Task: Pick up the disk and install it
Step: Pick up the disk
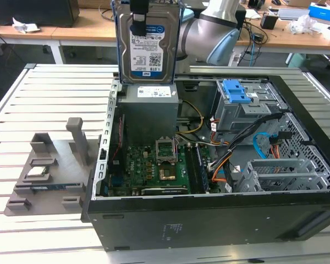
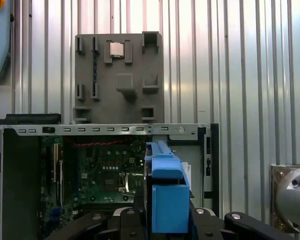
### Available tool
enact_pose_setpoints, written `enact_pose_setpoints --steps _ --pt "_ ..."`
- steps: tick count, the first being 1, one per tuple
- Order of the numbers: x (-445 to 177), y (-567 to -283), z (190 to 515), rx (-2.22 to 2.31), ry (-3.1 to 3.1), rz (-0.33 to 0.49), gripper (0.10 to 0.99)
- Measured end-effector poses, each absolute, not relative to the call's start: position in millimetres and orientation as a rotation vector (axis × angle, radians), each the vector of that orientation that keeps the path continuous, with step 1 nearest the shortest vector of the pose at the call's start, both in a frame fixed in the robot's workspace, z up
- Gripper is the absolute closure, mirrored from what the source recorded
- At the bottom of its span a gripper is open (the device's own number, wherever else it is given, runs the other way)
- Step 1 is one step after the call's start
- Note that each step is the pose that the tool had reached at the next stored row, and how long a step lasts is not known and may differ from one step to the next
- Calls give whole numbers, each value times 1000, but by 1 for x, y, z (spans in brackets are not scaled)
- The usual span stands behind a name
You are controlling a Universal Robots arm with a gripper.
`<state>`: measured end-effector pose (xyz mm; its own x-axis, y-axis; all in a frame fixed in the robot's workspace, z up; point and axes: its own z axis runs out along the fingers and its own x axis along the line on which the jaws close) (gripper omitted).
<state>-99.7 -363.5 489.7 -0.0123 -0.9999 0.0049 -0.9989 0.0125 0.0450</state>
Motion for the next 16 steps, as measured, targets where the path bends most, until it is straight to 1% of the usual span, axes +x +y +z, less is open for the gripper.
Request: enact_pose_setpoints --steps 16 --pt "-42 -364 490 2183 -2210 -44 725"
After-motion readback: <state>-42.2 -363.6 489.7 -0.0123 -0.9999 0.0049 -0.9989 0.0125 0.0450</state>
